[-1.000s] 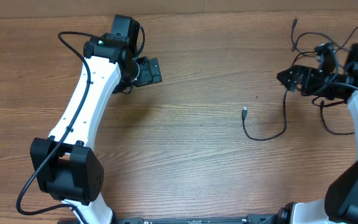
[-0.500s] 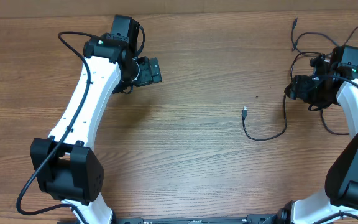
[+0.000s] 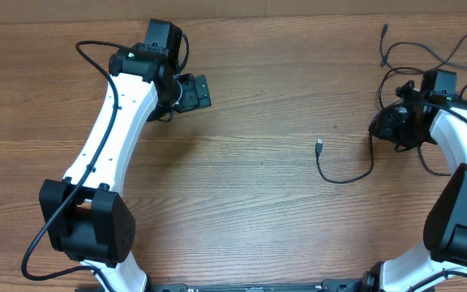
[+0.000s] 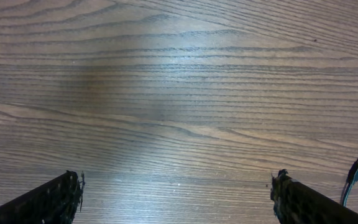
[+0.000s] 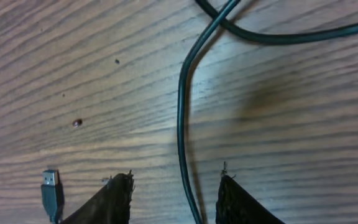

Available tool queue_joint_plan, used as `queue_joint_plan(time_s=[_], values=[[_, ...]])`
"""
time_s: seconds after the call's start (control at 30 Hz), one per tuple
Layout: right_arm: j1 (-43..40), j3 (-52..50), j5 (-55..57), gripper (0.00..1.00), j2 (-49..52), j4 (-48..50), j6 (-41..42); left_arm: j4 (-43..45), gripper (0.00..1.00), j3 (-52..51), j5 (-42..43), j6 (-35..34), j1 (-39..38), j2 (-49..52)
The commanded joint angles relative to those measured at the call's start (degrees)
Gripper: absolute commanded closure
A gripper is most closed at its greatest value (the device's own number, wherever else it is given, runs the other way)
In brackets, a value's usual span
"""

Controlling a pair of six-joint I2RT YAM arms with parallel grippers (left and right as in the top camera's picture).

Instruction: Untangle cables

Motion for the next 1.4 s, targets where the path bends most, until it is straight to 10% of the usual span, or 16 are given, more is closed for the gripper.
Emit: queue_joint_plan(time_s=[0.0,1.07,1.37], values=[[1.75,-2.89,3.5,0.57,0.15,2.03,0.02,0.24,0.0,0.63,-0.55,0.22,-0.07,-1.53],[6.16,-7.98,13.4,0.76,0.94,4.9,-0.2,-0.72,0.01,0.63,-0.57,0.24,-0.07,-1.53],[6.16,-8.44,13.38,0.94,0.92,5.4,-0.15,-0.76,0.01,0.63,-0.57,0.24,-0.07,-1.53]])
